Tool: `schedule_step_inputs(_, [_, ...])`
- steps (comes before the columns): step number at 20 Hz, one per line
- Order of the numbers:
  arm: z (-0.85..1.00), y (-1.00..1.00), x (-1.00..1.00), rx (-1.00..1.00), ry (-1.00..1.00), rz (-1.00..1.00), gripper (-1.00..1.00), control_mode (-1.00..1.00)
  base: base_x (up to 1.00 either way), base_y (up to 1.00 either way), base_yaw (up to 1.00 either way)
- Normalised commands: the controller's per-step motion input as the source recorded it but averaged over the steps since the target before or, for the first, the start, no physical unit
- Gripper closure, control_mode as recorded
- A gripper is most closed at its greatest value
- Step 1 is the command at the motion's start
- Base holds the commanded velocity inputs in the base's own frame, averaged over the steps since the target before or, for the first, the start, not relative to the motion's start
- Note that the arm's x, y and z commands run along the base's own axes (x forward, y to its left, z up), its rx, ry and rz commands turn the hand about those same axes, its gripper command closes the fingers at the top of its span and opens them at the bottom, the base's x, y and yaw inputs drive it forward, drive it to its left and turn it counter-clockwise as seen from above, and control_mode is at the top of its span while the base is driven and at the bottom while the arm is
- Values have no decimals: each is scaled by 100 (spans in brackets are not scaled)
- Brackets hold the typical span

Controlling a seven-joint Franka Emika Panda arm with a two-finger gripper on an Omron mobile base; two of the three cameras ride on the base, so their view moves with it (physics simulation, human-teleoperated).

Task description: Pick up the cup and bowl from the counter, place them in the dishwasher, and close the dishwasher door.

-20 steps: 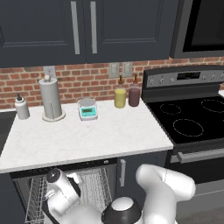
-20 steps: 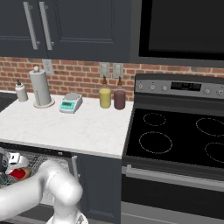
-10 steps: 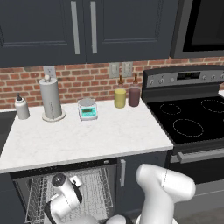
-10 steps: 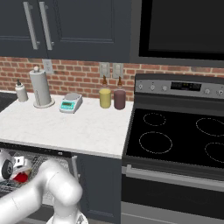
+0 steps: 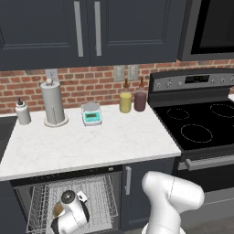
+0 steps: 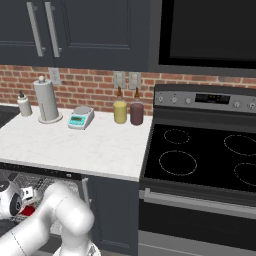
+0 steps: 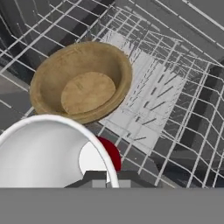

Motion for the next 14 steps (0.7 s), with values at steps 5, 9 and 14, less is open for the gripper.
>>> schedule_step_inputs(5, [-67, 0, 0, 0, 0, 8, 100, -100, 0, 0, 0])
schedule_step_inputs(9, [-28, 0, 0, 0, 0, 8, 100, -100, 0, 0, 0])
schedule_step_inputs(14, [-2, 0, 0, 0, 0, 5, -100, -100, 0, 0, 0])
